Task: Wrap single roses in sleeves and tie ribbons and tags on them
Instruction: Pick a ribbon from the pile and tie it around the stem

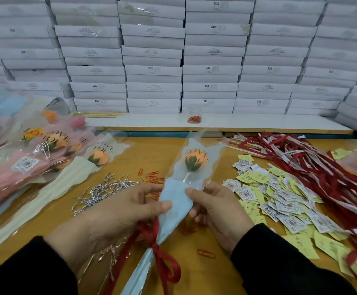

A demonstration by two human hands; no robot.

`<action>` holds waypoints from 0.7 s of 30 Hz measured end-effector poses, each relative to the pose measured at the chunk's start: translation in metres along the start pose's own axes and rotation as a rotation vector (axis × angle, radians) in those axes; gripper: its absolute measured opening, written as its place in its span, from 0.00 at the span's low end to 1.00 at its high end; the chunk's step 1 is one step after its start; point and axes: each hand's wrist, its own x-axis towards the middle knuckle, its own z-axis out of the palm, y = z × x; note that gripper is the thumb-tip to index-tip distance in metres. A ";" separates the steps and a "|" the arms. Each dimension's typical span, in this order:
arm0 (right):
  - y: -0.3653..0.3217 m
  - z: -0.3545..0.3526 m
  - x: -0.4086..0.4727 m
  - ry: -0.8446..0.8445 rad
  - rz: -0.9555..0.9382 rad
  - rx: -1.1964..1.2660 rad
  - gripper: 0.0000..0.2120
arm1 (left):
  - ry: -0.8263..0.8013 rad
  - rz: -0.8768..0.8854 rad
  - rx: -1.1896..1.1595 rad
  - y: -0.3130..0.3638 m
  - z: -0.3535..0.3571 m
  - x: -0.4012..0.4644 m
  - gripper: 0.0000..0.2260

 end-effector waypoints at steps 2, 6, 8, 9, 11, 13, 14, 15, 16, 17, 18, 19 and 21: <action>0.004 0.006 -0.005 -0.054 -0.017 -0.019 0.02 | 0.093 -0.003 0.111 0.003 0.000 0.005 0.17; 0.008 0.012 -0.009 -0.097 -0.045 -0.108 0.05 | 0.203 -0.008 0.146 0.003 -0.006 0.012 0.07; 0.007 0.007 -0.005 -0.011 0.005 -0.130 0.10 | 0.165 -0.039 0.113 0.002 -0.012 0.008 0.11; 0.006 0.004 -0.002 0.035 0.030 -0.114 0.12 | 0.134 -0.065 0.090 0.002 -0.015 0.006 0.12; 0.006 -0.002 0.002 0.077 0.044 -0.100 0.12 | 0.047 -0.126 0.044 0.000 -0.020 0.001 0.15; 0.008 -0.004 0.003 0.056 0.038 -0.134 0.11 | -0.048 -0.175 -0.020 -0.001 -0.025 -0.001 0.17; 0.009 -0.004 0.002 0.028 0.036 -0.161 0.11 | -0.085 -0.180 -0.051 0.000 -0.026 -0.001 0.17; 0.010 -0.002 0.000 -0.013 0.033 -0.191 0.09 | -0.097 -0.177 -0.063 0.002 -0.025 -0.001 0.16; 0.011 0.000 -0.001 -0.068 0.031 -0.216 0.07 | -0.075 -0.166 -0.053 0.005 -0.023 0.000 0.14; 0.011 0.003 -0.003 -0.130 0.031 -0.233 0.05 | -0.025 -0.151 -0.024 0.007 -0.021 0.002 0.12; 0.011 0.005 -0.004 -0.188 0.029 -0.239 0.04 | 0.043 -0.133 0.002 0.008 -0.018 0.005 0.10; 0.010 0.006 -0.005 -0.223 0.024 -0.241 0.04 | 0.109 -0.119 0.009 0.008 -0.015 0.007 0.08; 0.007 0.007 -0.006 -0.191 0.018 -0.249 0.06 | 0.160 -0.120 0.003 0.005 -0.014 0.012 0.10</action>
